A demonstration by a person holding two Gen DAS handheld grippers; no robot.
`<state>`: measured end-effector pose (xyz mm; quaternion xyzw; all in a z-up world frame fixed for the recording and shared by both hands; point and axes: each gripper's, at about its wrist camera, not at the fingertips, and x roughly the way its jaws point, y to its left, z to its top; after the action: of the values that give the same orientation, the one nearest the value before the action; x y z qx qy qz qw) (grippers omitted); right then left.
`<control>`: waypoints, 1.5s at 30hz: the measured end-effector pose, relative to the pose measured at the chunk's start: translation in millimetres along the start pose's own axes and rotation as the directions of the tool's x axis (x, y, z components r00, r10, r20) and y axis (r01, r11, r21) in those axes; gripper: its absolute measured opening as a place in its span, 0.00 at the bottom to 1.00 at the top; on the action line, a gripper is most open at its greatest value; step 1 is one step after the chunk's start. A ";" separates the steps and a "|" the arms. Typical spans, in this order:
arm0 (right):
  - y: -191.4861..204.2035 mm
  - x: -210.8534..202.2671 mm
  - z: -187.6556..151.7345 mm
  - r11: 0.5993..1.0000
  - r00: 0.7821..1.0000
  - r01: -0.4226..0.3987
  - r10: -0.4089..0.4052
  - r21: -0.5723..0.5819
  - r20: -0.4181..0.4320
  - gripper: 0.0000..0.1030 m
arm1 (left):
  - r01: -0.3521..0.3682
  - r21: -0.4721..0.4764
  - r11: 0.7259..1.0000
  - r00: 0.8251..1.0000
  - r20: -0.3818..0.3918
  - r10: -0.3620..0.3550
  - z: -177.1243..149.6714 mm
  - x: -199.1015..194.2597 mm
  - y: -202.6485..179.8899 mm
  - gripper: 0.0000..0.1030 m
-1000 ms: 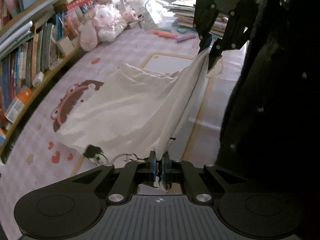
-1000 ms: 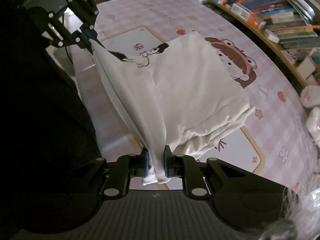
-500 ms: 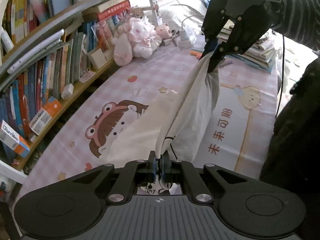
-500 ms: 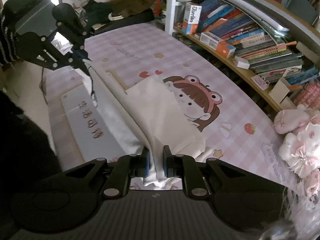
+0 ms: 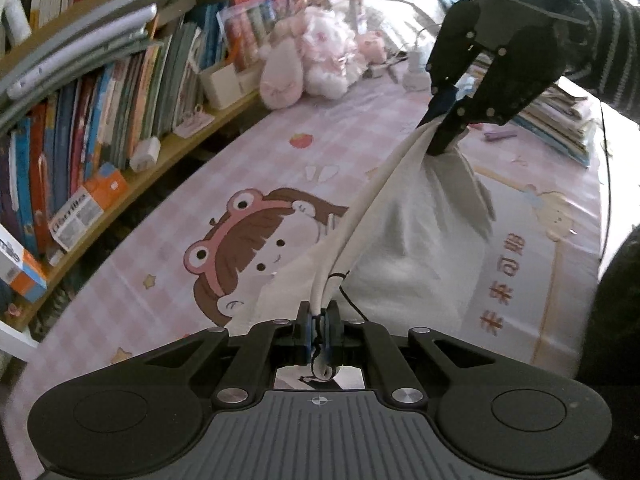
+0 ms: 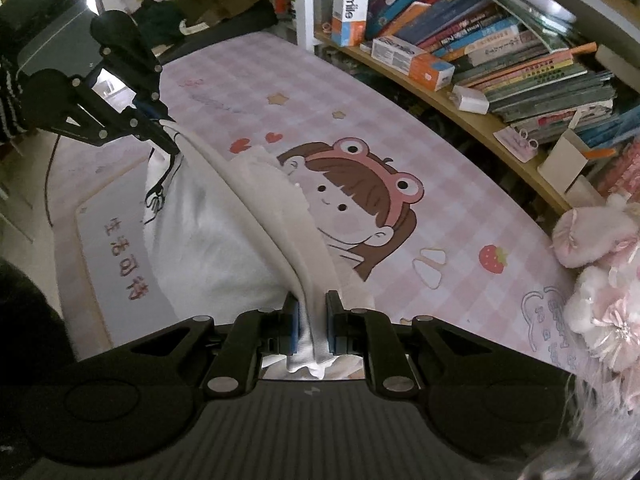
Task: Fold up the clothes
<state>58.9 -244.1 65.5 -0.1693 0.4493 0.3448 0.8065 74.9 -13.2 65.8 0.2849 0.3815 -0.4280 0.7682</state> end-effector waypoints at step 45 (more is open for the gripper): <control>-45.2 65.5 -127.0 0.271 0.933 -0.235 -0.205 0.933 0.295 0.03 | 0.287 -0.766 0.575 0.883 0.445 0.152 -96.9 33.2 56.7 0.05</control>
<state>37.1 -323.6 -59.7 0.4229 0.4116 0.0352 0.8066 102.7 73.0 -8.5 -0.2268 0.3503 -0.2890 0.8616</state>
